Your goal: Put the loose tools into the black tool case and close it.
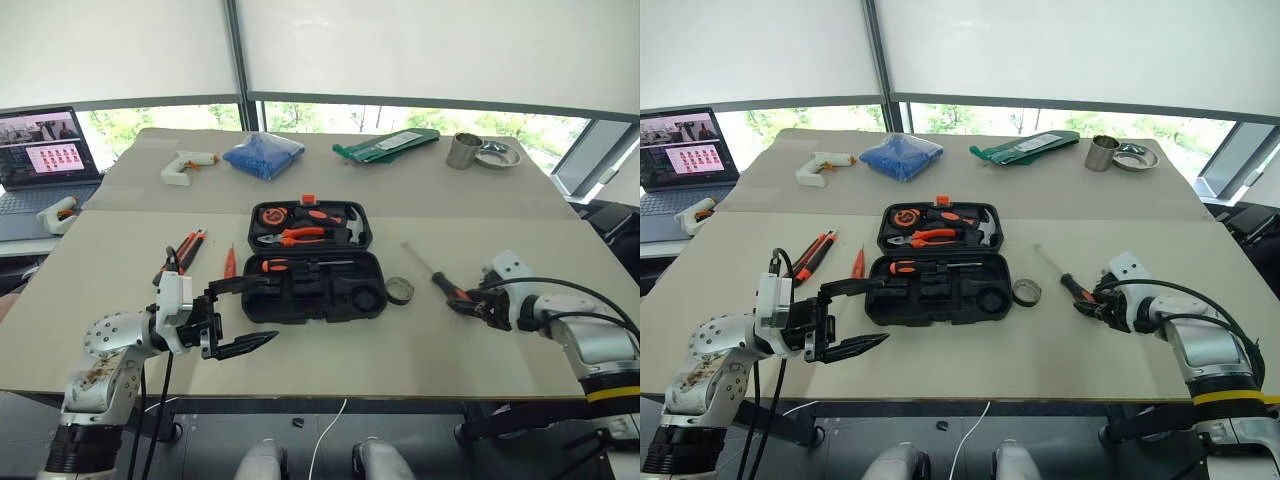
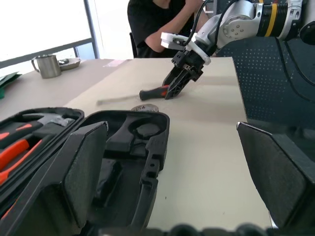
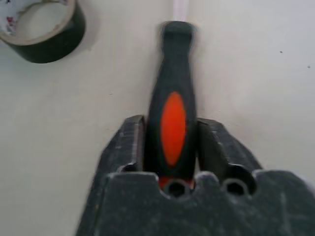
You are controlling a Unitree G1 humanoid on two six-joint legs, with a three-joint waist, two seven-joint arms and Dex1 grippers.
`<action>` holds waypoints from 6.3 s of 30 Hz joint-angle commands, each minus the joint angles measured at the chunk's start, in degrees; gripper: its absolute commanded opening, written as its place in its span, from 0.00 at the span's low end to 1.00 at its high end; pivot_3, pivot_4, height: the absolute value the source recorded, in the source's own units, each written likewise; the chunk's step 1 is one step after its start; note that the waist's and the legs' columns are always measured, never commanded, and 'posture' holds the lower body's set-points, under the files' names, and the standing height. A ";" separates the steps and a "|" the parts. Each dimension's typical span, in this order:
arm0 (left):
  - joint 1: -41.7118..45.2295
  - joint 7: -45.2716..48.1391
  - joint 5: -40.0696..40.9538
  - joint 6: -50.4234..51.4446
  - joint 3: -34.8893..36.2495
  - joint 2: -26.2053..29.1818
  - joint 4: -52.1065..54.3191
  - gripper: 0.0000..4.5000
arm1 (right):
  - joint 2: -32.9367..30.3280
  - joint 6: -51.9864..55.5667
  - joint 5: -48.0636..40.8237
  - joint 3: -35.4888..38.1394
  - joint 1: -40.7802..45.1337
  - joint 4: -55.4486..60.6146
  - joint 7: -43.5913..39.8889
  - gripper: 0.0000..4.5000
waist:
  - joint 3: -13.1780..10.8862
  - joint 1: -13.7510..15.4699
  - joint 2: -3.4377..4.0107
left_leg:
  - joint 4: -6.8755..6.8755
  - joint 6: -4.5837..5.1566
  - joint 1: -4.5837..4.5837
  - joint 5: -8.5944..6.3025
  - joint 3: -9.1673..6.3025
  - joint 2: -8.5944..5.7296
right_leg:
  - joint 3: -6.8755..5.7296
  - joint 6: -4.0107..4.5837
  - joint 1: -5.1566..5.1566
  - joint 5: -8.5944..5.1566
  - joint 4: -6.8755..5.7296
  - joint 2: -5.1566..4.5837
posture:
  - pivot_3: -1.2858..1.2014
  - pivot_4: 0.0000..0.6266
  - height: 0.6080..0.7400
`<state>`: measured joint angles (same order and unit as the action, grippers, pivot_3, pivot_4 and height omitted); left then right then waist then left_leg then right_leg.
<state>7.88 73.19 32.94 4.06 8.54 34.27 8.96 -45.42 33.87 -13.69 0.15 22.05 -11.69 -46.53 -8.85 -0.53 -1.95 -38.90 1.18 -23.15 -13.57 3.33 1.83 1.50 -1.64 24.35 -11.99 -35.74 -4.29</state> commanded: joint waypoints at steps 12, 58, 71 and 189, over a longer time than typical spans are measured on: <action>-6.24 -10.25 3.49 4.12 9.12 1.38 3.30 1.00 | 8.98 -28.98 8.02 -12.92 19.29 3.14 -12.18 0.23 | -0.06 -1.92 -0.01 | 0.07 -0.01 0.29 0.01 0.00 0.32 | 0.33 -0.16 0.02 -0.08 -0.14 0.50 | 0.52 0.24 1.00; -15.05 -15.19 0.35 -0.34 12.99 -0.19 3.10 1.00 | 20.95 -47.42 23.99 -20.87 45.32 -40.87 -22.80 0.72 | -0.12 -0.90 -0.01 | 0.15 -0.07 -0.13 0.01 0.42 0.14 | 0.25 0.26 0.69 0.17 -0.35 -0.02 | 0.52 0.24 1.00; -12.48 -15.19 0.53 0.26 10.93 -0.50 1.62 1.00 | 27.41 -42.42 15.01 -12.18 41.28 -38.72 -21.36 0.16 | -0.12 -1.42 -0.01 | 0.17 -0.07 -0.11 0.01 0.38 0.20 | 0.25 0.28 0.69 0.18 -0.39 0.00 | 0.52 0.24 1.00; 14.87 -41.08 -11.42 22.59 4.49 -6.26 -10.92 0.10 | 5.02 -16.35 -19.42 6.95 7.78 24.96 -18.82 1.00 | -0.15 1.06 -0.35 | 0.58 -0.61 0.31 0.24 0.11 -0.07 | 0.22 0.12 0.11 0.18 -0.07 -0.03 | 0.52 0.24 1.00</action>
<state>21.76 22.70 19.14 34.18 12.24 24.95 -4.20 -39.16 17.06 -30.87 3.79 29.95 10.71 -65.73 -9.00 0.53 -2.30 -38.33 0.57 -22.91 -13.33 3.44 1.76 1.68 -1.53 24.52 -11.81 -35.80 -4.31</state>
